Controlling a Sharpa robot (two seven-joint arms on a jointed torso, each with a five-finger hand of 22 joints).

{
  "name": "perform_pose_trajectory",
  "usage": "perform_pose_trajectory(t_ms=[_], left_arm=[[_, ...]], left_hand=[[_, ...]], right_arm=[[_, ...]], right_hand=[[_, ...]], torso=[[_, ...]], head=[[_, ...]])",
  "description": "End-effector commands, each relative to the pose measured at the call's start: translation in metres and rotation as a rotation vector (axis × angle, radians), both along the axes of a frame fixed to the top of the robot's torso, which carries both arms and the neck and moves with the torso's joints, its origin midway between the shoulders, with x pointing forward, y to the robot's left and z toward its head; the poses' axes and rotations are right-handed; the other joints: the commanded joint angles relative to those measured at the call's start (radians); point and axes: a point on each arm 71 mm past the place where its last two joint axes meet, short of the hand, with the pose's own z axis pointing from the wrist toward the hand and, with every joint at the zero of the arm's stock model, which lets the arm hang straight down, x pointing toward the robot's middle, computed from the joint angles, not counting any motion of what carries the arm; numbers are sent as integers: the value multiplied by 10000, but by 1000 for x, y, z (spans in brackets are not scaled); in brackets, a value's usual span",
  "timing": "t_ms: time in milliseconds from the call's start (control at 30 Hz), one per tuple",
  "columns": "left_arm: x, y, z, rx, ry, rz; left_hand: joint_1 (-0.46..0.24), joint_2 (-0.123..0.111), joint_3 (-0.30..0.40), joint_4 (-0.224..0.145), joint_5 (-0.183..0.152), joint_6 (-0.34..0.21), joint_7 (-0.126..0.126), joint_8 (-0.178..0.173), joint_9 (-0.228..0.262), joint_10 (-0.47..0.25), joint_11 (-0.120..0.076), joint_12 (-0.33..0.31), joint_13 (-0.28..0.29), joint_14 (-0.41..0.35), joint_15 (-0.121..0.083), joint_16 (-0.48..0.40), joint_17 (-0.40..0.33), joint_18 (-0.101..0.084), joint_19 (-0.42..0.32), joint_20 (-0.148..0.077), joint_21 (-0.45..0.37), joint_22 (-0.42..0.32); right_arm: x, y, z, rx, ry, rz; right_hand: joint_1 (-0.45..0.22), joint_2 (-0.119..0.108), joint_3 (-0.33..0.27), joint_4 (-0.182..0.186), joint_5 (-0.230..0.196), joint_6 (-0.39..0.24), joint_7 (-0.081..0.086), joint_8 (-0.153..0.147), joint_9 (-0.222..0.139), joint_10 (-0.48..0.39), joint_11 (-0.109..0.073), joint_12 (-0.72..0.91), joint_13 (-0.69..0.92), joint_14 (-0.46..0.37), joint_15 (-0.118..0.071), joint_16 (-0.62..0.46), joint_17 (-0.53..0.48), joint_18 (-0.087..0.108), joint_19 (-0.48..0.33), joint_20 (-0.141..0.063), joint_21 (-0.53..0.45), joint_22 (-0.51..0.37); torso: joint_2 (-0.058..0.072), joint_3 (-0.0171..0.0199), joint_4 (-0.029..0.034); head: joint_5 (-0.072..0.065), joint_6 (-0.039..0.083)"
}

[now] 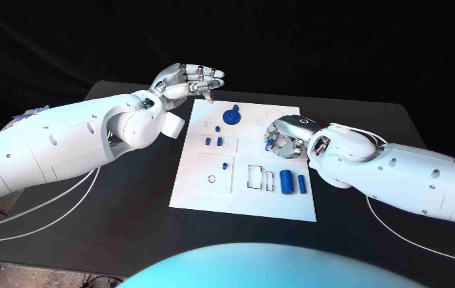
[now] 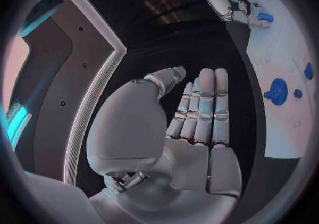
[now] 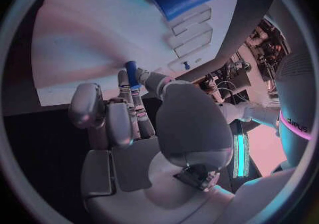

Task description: Assemble the parts on the task board

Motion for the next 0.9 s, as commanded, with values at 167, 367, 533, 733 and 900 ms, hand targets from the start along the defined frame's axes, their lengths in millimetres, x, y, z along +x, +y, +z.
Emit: perform_pose_trajectory(t_ms=[167, 367, 533, 733, 900], left_arm=[[0, -1, 1, -45, -40, -24], [0, 0, 1, -30, -34, 5], [1, 1, 0, -21, -35, 29], [2, 1, 0, -15, -35, 54], [2, 1, 0, -23, -30, 51]], left_hand=[[-5, 67, -31, -12, 39, -92, 121, 5, -16, -116, -10, 72, 19, -35, 8, 4, 4, 60, -57, 9, -60, -11], [15, 77, -19, -28, 44, -96, 120, 11, -15, -124, -12, 87, 22, -38, 5, 4, 4, 62, -53, 7, -57, -9], [24, 80, -13, -35, 45, -97, 120, 14, -15, -128, -12, 92, 23, -40, 3, 3, 3, 63, -52, 5, -55, -8], [24, 80, -13, -35, 45, -97, 120, 14, -15, -128, -12, 92, 23, -40, 3, 3, 3, 63, -52, 5, -55, -8], [24, 80, -13, -35, 45, -97, 120, 14, -15, -128, -12, 92, 23, -40, 3, 3, 3, 63, -52, 5, -55, -8]], right_arm=[[-1, 0, 1, -78, -372, -68], [-4, -2, 6, 219, -640, -113], [-8, -1, 15, 490, -829, -55], [-16, 2, 33, 825, -1097, 127], [-26, 11, 46, 1150, -1255, 437]], right_hand=[[-2, 275, 100, 55, 11, 162, -38, 172, 136, 331, -121, -113, 18, 121, -81, 97, 119, -215, 149, -25, 172, 235], [-99, 234, 67, 105, -67, 154, -63, 214, 180, 388, -139, -180, 12, 128, -96, 110, 139, -219, 158, -37, 190, 259], [-110, 217, 57, 106, -75, 149, -62, 218, 185, 390, -140, -193, 11, 128, -97, 109, 136, -219, 158, -39, 190, 261], [-111, 209, 55, 103, -76, 147, -64, 220, 188, 391, -141, -199, 10, 129, -98, 112, 143, -219, 156, -40, 188, 261], [-111, 197, 52, 97, -76, 146, -66, 224, 192, 392, -143, -208, 9, 128, -99, 111, 137, -219, 157, -41, 189, 262]], torso=[[-1, 1, -8], [-11, 8, 2], [-28, 11, -16], [-20, 15, -15], [-11, 5, -16]], head=[[8, 1], [-8, 1], [-3, 1], [-3, 1], [26, 1]])
